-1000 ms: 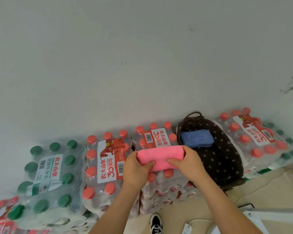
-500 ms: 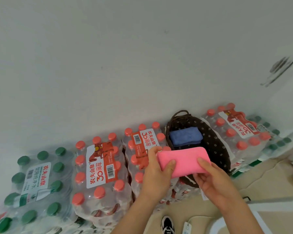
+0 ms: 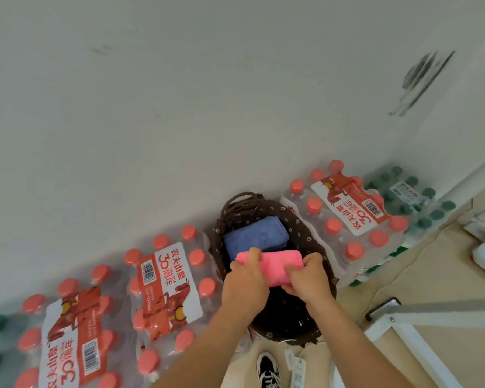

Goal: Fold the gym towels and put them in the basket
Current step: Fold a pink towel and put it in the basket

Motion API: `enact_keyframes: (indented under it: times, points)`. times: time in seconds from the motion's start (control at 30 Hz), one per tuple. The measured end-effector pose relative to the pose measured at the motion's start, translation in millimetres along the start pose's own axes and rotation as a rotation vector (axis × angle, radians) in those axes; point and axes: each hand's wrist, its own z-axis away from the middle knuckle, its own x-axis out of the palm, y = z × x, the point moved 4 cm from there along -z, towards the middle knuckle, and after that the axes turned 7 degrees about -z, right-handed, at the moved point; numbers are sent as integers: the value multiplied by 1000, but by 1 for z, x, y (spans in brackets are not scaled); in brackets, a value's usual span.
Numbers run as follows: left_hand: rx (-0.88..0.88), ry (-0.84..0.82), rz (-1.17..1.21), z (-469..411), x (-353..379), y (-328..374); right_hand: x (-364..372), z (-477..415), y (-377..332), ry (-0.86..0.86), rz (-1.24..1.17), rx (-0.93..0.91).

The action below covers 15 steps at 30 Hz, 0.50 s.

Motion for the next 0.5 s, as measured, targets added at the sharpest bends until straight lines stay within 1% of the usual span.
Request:
enact_keyframes:
  times: [0.07,0.17,0.33,0.5]
  points:
    - [24,-54,-101,-8,6,2,6,-10,6,-16,51,29]
    - [20,-106,-170,-16,9,2,12,-23,13,-22,76,39]
    - [43,-186,-332,-25,13,2,17,-31,5,-7,188,-18]
    - [51,-258,-498,-29,14,5,23,-35,8,-5,170,-15]
